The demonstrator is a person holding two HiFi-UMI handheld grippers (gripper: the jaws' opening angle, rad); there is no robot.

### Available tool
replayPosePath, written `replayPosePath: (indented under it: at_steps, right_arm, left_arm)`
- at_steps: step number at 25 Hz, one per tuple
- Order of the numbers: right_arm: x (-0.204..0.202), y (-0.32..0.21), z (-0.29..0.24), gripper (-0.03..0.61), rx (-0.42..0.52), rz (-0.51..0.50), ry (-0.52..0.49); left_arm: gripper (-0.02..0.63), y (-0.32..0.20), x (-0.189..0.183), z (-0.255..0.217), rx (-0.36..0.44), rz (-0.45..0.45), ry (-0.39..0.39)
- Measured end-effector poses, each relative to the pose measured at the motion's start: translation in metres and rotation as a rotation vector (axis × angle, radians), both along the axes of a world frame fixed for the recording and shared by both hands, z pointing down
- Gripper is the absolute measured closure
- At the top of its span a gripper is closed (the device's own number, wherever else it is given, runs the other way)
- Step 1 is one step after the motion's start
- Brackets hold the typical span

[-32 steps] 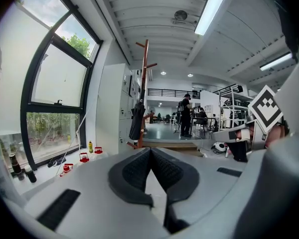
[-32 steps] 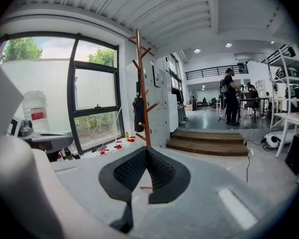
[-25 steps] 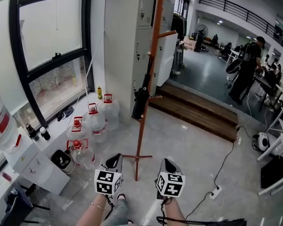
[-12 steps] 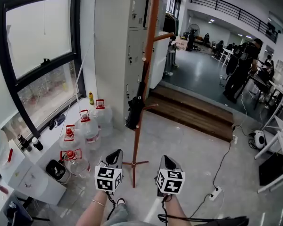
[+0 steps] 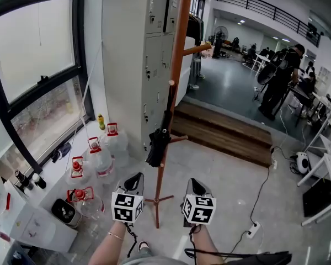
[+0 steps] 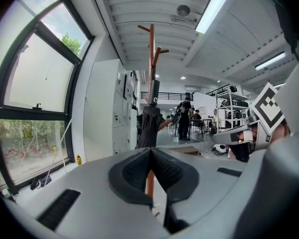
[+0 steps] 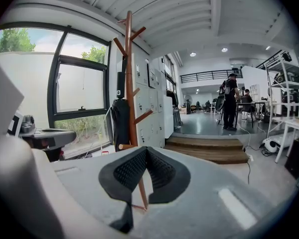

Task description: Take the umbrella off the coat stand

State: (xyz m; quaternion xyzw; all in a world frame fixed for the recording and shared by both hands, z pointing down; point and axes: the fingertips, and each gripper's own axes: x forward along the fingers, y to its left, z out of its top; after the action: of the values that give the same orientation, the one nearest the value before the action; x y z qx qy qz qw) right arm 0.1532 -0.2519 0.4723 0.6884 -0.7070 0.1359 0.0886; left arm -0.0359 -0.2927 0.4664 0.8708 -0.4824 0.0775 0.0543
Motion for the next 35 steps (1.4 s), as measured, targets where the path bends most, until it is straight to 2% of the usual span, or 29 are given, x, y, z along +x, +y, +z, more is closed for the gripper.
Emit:
replayPosePath:
  at_steps: [8,13,18,23,35]
  right_arm:
    - [-0.001,-0.061,-0.011,0.574,0.027,0.036,0.004]
    - [0.002,-0.072,-0.009,0.574,0.029,0.055,0.018]
    - [0.011,-0.075,-0.004,0.574,0.011,0.062,0.037]
    - [0.014,-0.079,-0.007,0.574,0.009,0.027,0.040]
    - [0.028,-0.079,-0.004,0.574,-0.001,-0.003,0.037]
  left_arm:
    - [0.609,-0.067,-0.004,-0.010,0.014,0.025,0.020]
    - [0.609,-0.089,0.002,-0.013,0.028,0.041,0.048]
    - [0.609,-0.092,0.009,-0.004,0.007,0.045,0.064]
    - [0.609,-0.087,0.012,0.003,-0.023,0.024,0.065]
    - [0.609,-0.083,0.020,0.005,-0.034,-0.020,0.070]
